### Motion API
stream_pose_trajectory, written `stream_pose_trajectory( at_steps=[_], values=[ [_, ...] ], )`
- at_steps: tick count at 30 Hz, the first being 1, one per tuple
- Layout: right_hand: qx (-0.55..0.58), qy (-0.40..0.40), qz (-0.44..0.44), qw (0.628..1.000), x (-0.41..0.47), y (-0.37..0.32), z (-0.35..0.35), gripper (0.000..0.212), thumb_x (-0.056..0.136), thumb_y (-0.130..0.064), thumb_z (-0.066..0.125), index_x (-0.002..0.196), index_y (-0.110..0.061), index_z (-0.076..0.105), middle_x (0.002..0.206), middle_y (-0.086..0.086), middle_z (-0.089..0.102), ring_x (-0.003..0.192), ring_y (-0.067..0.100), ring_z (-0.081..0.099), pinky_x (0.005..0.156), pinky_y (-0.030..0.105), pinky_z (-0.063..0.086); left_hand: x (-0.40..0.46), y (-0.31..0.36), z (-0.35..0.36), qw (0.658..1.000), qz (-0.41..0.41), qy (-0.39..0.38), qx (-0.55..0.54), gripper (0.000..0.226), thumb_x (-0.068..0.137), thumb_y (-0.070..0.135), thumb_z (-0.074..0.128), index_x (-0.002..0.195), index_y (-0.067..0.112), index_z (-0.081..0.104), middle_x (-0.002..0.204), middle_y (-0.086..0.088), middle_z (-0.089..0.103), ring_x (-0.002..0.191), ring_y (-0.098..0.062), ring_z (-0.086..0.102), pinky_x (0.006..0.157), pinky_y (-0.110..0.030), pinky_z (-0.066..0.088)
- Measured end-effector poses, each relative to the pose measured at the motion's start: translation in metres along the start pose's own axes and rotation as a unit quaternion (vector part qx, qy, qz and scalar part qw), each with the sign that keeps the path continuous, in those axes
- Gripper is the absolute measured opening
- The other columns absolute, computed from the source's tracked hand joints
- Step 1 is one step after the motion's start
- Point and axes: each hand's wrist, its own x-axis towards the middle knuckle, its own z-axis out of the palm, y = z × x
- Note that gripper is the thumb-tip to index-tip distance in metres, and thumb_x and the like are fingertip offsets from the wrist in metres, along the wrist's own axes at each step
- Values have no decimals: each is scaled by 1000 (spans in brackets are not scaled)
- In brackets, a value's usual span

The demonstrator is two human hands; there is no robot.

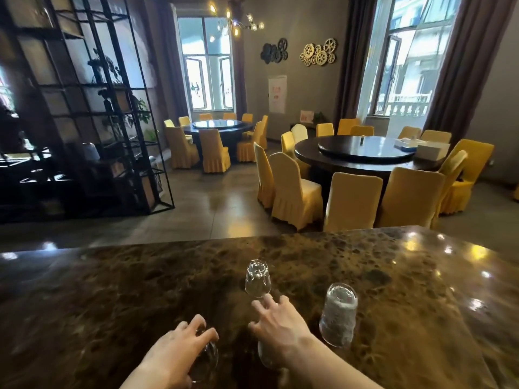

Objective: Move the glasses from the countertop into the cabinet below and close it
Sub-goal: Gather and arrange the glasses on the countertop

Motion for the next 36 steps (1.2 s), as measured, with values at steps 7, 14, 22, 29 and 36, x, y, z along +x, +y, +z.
stream_pose_trajectory(
  at_steps=[7, 14, 22, 29, 36],
  values=[
    [96, 85, 29, 991, 6, 28, 6, 33, 94, -15, 62, 126, -13, 62, 128, 13, 54, 121, 32, 50, 86, 45, 50, 11, -11, 5, 985, -11, 93, -146, 54, 77, 42, 75, 119, 52, 42, 117, 19, 47, 102, -1, 51, 84, -20, 43],
    [652, 268, 264, 659, -33, 17, 62, 71, 47, -62, 94, 103, -31, 65, 92, -8, 74, 91, 6, 69, 77, 20, 53, 13, -24, 40, 666, -109, 276, -684, 92, 36, 42, 100, 115, 34, 55, 111, -7, 66, 94, -21, 70, 75, -33, 55],
    [688, 282, 239, 625, -31, -28, 99, 82, 46, -24, 95, 119, -34, 59, 105, -4, 72, 100, 3, 69, 81, 11, 50, 26, 12, 69, 664, -89, 305, -677, 82, 56, -3, 95, 125, 23, 60, 119, -5, 58, 102, -17, 69, 81, -23, 55],
    [670, 262, 241, 651, -23, -26, 109, 83, 49, -30, 97, 122, -38, 59, 115, -13, 69, 110, 1, 65, 86, 19, 55, 34, 23, 79, 721, -103, 298, -617, 93, 39, 13, 102, 119, 19, 54, 112, -4, 66, 100, -11, 69, 92, -19, 50],
    [648, 235, 215, 692, -24, -14, 102, 97, 48, -52, 98, 132, -49, 50, 128, -30, 59, 120, -9, 55, 99, 18, 49, 27, 22, 75, 598, -96, 148, -782, 91, 44, 1, 100, 119, 12, 49, 116, -7, 60, 108, -20, 64, 90, -12, 47]
  ],
)
